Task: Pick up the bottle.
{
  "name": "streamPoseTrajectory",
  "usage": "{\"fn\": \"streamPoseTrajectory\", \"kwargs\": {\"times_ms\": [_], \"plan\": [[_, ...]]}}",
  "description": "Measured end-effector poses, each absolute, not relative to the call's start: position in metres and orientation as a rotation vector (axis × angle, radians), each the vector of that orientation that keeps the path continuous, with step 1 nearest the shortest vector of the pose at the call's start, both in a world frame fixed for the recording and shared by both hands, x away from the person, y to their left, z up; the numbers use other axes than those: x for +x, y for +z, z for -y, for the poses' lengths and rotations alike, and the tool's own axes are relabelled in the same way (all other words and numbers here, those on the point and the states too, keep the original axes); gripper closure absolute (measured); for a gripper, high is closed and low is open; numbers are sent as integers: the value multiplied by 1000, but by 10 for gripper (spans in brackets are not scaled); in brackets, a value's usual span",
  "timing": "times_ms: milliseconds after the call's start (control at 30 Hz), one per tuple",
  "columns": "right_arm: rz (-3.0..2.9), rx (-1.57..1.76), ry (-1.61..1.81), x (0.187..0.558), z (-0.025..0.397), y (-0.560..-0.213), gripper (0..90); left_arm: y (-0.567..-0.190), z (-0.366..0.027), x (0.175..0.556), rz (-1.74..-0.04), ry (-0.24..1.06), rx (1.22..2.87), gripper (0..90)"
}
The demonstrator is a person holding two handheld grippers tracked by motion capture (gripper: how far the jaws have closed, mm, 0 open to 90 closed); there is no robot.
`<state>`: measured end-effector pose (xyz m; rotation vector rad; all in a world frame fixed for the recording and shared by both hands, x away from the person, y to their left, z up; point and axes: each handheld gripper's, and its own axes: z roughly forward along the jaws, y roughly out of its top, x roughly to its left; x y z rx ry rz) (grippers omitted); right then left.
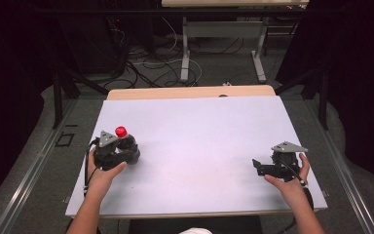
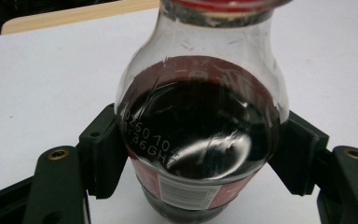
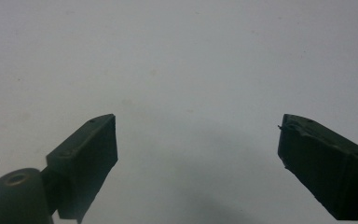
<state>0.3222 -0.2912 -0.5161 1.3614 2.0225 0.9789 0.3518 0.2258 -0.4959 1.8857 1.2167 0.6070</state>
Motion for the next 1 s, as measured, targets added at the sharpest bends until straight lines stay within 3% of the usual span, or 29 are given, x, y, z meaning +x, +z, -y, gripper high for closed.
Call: {"fn": "streamPoseTrajectory", "kwargs": {"times_ms": [233, 1000], "plan": [[-2040, 1315, 995, 320, 286, -508, 150, -487, -211, 344, -1159, 580, 1927, 298], [-2184, 1034, 1148, 314, 219, -440, 238, -472, -106, 336, -891, 448, 2049, 298]]}}
